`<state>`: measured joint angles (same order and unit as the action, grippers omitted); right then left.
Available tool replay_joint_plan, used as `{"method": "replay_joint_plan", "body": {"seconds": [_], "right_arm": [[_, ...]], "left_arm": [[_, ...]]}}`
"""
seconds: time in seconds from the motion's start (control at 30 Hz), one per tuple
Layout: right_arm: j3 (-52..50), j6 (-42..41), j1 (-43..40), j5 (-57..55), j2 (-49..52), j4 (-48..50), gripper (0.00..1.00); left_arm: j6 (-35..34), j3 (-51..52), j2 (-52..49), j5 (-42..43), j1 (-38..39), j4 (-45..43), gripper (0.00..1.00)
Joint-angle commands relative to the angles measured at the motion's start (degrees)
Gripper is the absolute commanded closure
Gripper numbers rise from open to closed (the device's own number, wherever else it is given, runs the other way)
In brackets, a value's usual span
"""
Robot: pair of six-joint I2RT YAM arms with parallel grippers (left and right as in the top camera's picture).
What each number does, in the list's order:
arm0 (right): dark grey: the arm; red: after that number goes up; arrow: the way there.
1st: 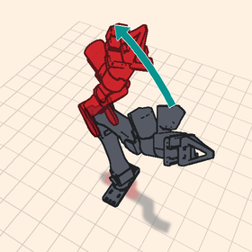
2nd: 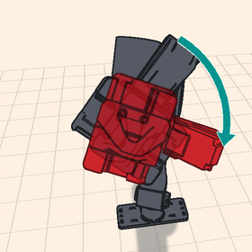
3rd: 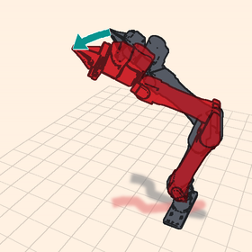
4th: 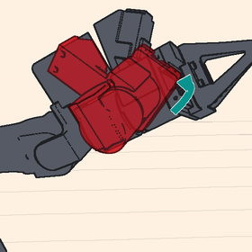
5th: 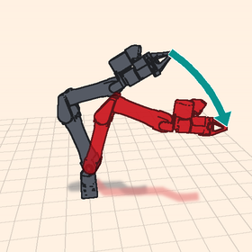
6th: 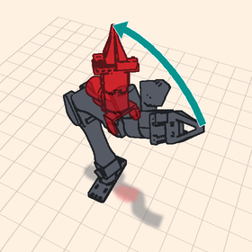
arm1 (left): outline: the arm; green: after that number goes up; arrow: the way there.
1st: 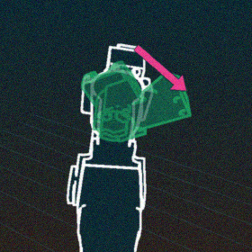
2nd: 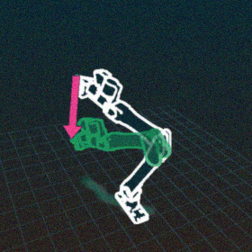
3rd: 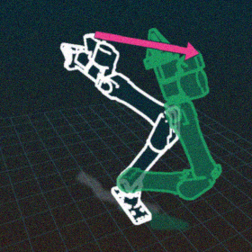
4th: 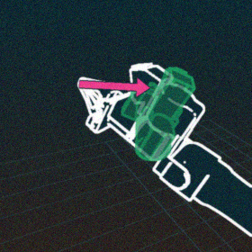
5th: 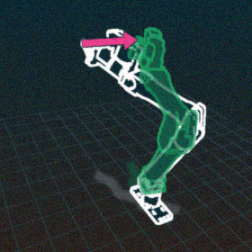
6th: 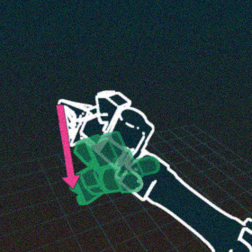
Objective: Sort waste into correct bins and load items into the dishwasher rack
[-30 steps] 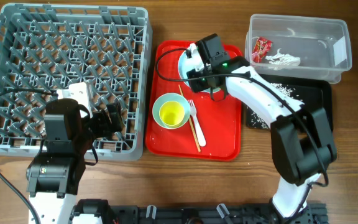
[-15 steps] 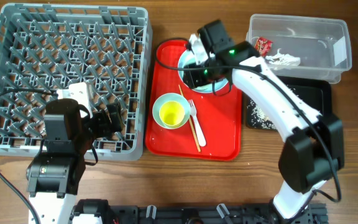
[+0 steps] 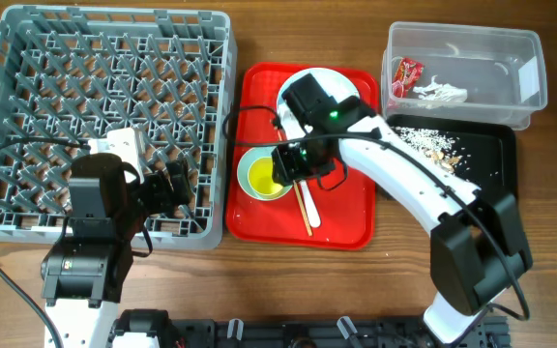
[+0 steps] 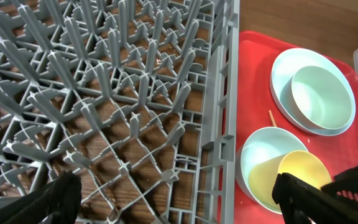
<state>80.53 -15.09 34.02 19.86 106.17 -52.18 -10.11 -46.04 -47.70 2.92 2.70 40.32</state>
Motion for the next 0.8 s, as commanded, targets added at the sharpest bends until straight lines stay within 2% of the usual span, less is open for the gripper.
{"method": "replay_joint_plan", "body": {"seconds": [0.0, 0.17, 0.27, 0.47, 0.5, 0.57, 0.77], "right_arm": [[-1.7, -4.98, 0.59, -2.25, 0.55, 2.1, 0.61], [-2.27, -7.54, 0.63, -2.29, 1.79, 2.4, 0.65], [-2.27, -7.58, 0.63, -2.43, 2.43, 3.15, 0.73], [-2.27, -9.14, 0.85, -2.49, 3.67, 3.39, 0.74], [-2.27, -9.14, 0.85, -2.45, 4.15, 3.34, 0.76], [-2.21, -9.55, 0.85, -2.47, 4.42, 3.91, 0.95], [2.49, -10.03, -1.38, -2.45, 1.29, 1.86, 0.96]], "left_arm": [[0.7, -1.07, 0.07, 0.68, -0.22, -0.11, 0.0], [0.7, -1.07, 0.04, 0.68, -0.22, -0.11, 0.0], [0.7, -1.07, 0.07, 0.68, -0.22, -0.11, 0.0], [0.7, -1.07, 0.04, 0.68, -0.22, -0.11, 0.0], [0.7, -1.07, 0.07, 0.68, -0.2, -0.11, 0.0], [0.7, -1.07, 0.07, 0.68, -0.22, -0.07, 0.0], [0.68, -1.07, 0.07, 0.76, -0.2, -0.15, 0.0]]}}
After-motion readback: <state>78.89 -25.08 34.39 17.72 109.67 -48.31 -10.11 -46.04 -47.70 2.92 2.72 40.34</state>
